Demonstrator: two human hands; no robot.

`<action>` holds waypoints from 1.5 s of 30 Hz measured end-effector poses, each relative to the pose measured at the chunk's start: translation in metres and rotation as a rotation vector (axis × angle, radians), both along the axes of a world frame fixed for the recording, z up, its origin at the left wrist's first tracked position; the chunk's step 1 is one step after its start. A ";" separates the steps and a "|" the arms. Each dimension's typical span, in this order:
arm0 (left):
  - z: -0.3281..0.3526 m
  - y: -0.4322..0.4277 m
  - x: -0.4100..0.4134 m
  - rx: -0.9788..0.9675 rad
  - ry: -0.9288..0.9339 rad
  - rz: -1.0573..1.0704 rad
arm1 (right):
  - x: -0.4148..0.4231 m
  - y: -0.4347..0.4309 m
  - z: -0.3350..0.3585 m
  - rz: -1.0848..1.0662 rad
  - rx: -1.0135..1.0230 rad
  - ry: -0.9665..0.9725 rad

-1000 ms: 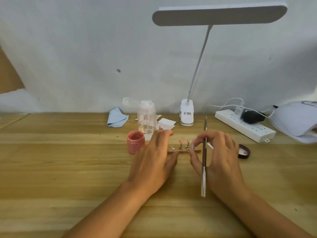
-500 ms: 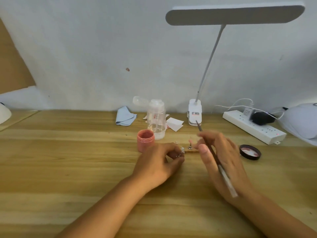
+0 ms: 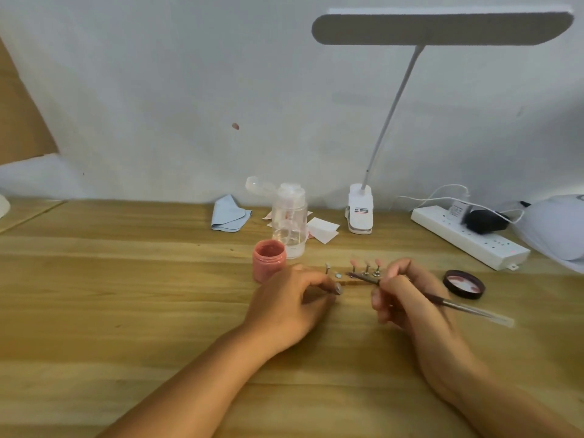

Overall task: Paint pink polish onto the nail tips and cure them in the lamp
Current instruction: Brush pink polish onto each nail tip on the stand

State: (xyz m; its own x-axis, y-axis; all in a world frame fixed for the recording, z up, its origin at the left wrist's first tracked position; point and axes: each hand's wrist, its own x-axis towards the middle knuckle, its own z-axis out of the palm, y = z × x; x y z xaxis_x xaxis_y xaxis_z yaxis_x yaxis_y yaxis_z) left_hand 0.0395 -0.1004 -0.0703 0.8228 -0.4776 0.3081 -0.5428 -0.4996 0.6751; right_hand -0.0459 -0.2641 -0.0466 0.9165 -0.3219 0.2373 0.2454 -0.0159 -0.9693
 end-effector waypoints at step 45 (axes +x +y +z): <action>0.004 0.002 0.001 -0.077 0.112 0.001 | -0.001 0.003 0.003 0.058 -0.065 0.049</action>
